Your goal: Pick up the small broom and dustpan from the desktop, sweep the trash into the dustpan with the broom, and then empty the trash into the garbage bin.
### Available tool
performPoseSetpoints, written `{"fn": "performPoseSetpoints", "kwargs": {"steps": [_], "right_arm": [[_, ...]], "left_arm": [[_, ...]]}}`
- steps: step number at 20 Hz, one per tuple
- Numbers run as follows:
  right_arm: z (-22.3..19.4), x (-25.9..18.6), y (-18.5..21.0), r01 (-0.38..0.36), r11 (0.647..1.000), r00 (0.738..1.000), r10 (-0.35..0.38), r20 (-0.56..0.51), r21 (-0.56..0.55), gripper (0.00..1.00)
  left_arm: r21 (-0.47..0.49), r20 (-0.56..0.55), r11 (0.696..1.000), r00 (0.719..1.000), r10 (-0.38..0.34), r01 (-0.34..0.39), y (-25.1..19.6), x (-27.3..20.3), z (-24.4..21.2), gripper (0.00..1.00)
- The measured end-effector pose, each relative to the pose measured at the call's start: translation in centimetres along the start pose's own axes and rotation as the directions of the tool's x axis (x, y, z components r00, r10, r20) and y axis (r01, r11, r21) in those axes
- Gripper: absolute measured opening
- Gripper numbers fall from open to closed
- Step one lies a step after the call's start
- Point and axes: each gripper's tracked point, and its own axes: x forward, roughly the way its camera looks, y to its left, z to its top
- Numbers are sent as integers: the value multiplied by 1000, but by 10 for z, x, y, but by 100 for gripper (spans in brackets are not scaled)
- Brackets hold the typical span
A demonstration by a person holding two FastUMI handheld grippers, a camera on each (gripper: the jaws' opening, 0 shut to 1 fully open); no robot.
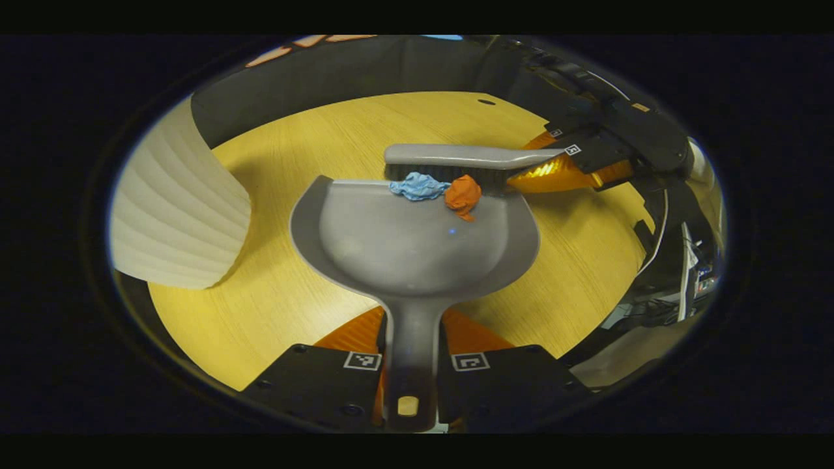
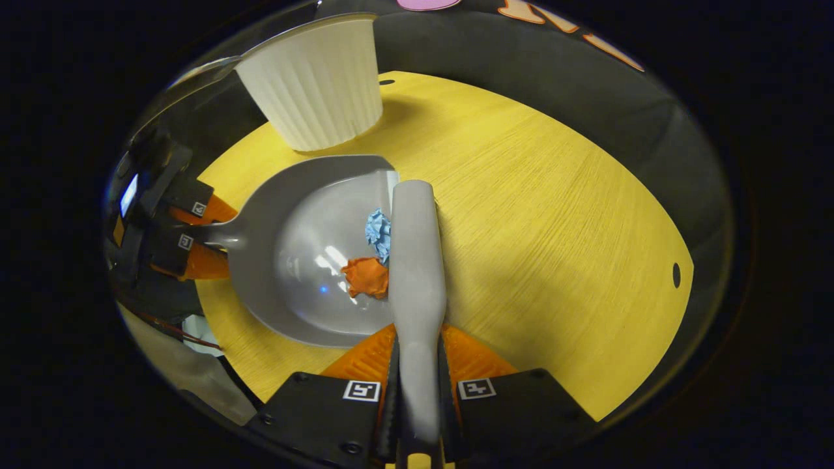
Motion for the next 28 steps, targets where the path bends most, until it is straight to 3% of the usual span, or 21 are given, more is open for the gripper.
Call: {"fn": "performPoseSetpoints", "kwargs": {"steps": [2, 4, 8, 10, 13, 16, 18, 20, 22, 24, 26, 28], "right_arm": [[0, -6, 9, -45, 999, 999, 45, 8, -9, 29], [0, -7, 7, -30, 999, 999, 30, 34, 23, 29], [7, -10, 6, -46, 977, 976, -1, 217, 209, 27], [1, -6, 1, -31, 955, 957, -57, 285, 295, 29], [-14, 23, 4, -42, 908, 927, -120, 356, 417, 29], [-34, 54, 18, -9, 868, 915, -192, 354, 496, 29], [-42, 65, 27, -10, 854, 914, -203, 351, 520, 28], [-43, 70, 29, -18, 853, 917, -194, 348, 522, 28], [-39, 87, 49, -46, 857, 921, -162, 353, 513, 29], [-38, 101, 76, -84, 865, 930, -109, 351, 494, 27], [-42, 111, 97, -99, 878, 939, -73, 335, 468, 29], [-54, 117, 112, -106, 889, 948, -44, 314, 445, 29]], "left_arm": [[-37, 17, 999, 1000, 7, -6, -3, 2, 3, 25], [-83, 52, 996, 998, 22, -18, -6, 4, 10, 25], [-197, 116, 980, 992, 45, -22, -7, -6, 36, 25], [-195, 164, 980, 984, 63, -30, -3, -32, 41, 26], [-100, 223, 994, 973, 55, -33, -11, -106, 42, 25], [-29, 265, 1000, 964, 17, -10, -15, -182, 55, 24], [-77, 300, 991, 951, -80, 108, -17, -243, 70, 24], [-143, 326, 979, 941, -94, 148, 1, -281, 86, 24], [-186, 323, 982, 946, 17, 46, 45, -320, 96, 24], [-209, 271, 971, 947, 172, -117, 99, -343, 99, 24], [-206, 189, 939, 930, 315, -277, 142, -353, 102, 24], [-156, 100, 885, 884, 456, -439, 162, -345, 99, 25]]}}
